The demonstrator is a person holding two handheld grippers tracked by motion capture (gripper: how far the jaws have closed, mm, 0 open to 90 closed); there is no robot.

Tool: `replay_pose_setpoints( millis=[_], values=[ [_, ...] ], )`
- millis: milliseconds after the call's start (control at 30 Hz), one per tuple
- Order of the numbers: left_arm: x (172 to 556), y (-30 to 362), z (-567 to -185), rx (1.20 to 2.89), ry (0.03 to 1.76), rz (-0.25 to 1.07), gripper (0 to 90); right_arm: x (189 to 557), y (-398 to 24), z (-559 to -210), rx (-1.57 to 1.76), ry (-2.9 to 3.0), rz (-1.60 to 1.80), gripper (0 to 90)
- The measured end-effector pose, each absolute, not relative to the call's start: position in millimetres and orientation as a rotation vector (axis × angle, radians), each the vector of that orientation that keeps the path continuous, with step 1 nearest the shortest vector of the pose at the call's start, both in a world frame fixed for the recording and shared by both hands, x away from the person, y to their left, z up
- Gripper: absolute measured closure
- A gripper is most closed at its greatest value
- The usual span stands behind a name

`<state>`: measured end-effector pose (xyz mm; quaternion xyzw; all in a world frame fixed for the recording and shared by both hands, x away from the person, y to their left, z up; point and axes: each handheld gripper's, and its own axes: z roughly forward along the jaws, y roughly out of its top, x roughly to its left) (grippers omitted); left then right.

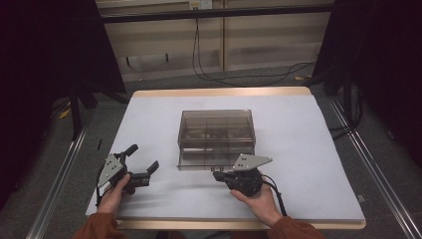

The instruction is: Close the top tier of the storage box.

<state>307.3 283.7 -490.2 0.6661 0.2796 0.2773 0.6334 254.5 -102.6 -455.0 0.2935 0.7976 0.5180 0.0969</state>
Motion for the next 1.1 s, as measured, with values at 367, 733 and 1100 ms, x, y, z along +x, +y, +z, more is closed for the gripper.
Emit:
replay_pose_setpoints(
  millis=[367, 733, 1100],
  values=[
    [307.3, 283.8, -490.2, 1.523, 0.640, 0.635, 0.0, 258.1, -102.4, -456.4, 0.887, 2.362, 1.531, 90.0],
    [307.5, 284.0, -490.1, 1.522, 0.640, 0.639, 0.0, 259.9, -104.1, -455.5, 0.907, 2.336, 1.528, 90.0],
    [307.4, 284.0, -490.1, 1.522, 0.640, 0.639, 0.0, 260.7, -104.2, -454.8, 0.907, 2.342, 1.526, 90.0]
  ],
)
